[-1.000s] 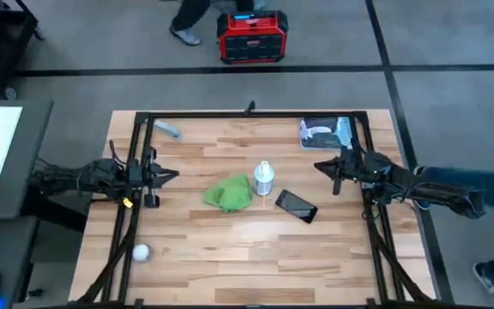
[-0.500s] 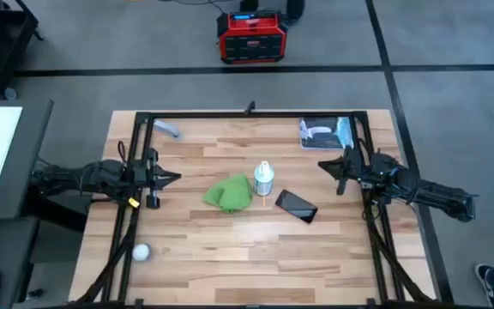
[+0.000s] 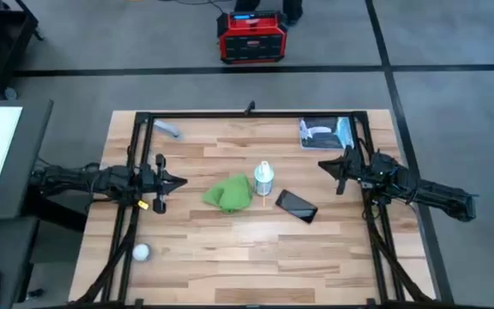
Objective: Apply microfiber cloth
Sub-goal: Return to Home Position
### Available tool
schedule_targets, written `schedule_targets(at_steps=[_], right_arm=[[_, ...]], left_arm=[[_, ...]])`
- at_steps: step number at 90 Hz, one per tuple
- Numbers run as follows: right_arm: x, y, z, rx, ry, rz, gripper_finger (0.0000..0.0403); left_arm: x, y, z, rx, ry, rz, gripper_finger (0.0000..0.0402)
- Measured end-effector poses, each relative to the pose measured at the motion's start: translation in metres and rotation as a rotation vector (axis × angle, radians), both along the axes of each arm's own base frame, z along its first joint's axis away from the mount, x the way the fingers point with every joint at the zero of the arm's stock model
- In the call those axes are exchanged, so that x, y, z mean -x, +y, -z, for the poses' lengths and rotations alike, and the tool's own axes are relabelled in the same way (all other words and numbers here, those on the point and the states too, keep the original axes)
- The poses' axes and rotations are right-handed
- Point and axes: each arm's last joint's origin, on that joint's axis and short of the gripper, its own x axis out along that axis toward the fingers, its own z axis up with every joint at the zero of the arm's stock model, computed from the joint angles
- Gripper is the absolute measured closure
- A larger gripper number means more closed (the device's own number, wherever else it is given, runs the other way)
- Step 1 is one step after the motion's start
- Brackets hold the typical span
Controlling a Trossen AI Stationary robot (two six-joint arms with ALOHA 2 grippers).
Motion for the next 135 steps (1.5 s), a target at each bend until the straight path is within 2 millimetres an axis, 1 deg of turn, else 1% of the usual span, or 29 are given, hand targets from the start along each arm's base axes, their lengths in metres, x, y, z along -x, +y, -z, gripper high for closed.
schedule_targets(at_steps=[18,51,135], right_arm=[[0.0000,0.0000,0.0000,0.000,0.000,0.000,0.0403],[0.0000,0.0000,0.0001,0.000,0.000,0.000,0.0403],[-0.0001,0.0000,0.0004,0.000,0.001,0.000,0.0403]], left_arm=[[-0.0005,-0.0007,0.0025,-0.029,0.009,0.022,0.0402],[-0.0018,-0.0009,0.0048,-0.011,0.028,0.022,0.0402],[-0.0019,-0.0009,0.0059,-0.029,0.035,0.021,0.0402]])
